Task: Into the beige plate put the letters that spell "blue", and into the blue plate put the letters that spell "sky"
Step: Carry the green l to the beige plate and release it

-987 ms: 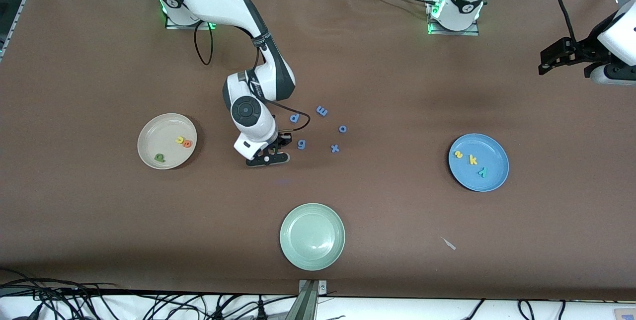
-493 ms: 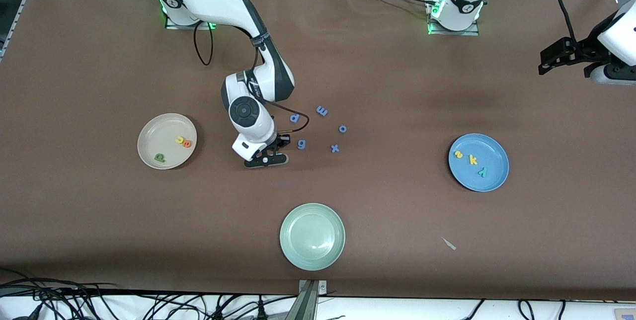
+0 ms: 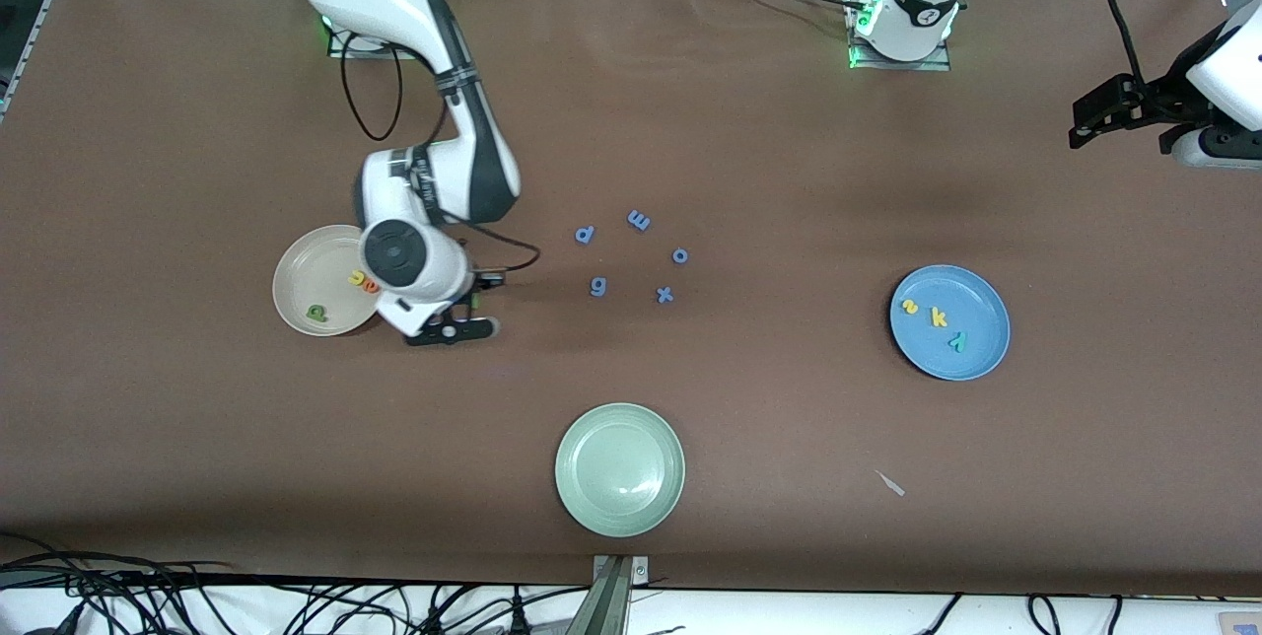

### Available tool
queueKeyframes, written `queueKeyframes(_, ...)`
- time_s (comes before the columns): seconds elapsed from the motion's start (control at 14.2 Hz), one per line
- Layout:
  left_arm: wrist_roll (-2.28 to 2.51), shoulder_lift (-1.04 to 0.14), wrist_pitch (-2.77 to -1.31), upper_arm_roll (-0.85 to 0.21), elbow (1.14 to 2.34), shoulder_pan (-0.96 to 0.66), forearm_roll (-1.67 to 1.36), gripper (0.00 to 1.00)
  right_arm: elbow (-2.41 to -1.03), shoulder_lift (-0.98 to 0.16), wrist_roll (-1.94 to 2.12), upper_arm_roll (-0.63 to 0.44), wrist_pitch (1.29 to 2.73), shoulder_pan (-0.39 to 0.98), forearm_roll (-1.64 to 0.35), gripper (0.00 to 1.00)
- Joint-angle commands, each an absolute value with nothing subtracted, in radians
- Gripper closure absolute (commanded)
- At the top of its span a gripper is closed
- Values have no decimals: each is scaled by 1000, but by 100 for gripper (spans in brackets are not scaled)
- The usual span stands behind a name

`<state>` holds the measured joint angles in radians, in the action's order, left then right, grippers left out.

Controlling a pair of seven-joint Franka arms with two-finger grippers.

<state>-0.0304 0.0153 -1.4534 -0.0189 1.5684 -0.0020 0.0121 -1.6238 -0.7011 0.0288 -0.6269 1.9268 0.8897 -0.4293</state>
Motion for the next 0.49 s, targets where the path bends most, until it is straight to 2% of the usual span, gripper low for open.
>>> queueKeyframes(0.0, -41, 6, -1436, -20, 1545, 6, -14, 0, -1637, -690, 167, -740, 1803, 891, -446, 89)
queueKeyframes(0.14, -41, 6, -1436, -20, 1545, 6, -14, 0, -1641, -696, 236, -784, 1755, 862, -446, 89)
queueKeyframes(0.42, -41, 6, -1436, -20, 1545, 6, -14, 0, -1646, -724, 346, -784, 1747, 737, -442, 89)
